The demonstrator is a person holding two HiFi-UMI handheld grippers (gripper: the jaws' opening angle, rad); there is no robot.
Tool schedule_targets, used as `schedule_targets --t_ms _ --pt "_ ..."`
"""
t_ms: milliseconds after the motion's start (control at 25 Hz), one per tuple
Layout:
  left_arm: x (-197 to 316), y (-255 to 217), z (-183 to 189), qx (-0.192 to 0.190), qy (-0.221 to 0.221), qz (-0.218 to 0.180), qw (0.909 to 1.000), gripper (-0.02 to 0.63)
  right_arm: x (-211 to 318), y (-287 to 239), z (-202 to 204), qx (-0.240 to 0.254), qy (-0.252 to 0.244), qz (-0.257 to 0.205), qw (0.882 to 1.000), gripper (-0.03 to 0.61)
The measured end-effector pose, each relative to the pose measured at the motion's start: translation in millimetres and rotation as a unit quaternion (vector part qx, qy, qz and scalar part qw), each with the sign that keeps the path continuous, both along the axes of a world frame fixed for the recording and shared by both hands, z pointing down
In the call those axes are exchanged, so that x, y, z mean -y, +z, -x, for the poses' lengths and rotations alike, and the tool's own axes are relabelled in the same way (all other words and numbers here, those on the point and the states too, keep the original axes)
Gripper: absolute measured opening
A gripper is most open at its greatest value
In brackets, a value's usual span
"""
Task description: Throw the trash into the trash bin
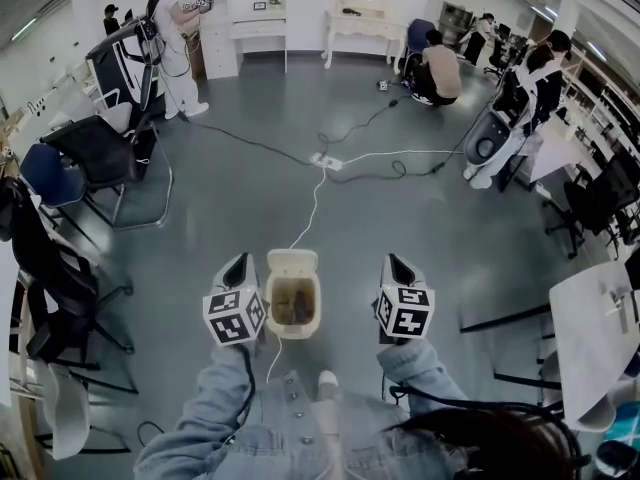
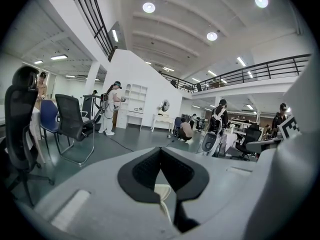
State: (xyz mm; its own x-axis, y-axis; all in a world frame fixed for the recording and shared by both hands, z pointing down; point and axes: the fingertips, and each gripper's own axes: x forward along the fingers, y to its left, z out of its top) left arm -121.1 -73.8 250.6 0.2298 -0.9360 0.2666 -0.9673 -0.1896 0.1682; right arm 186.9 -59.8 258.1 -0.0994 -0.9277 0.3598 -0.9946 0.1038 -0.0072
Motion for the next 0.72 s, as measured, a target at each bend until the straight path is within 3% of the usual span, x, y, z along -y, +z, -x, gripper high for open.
schedule_targets --t_ms 720 --pt "4.5 3.0 6.1 -0.002 -0.006 0.003 1.0000 0.009 12.9 3.7 12.6 0.000 -0.017 0.012 1.000 0.003"
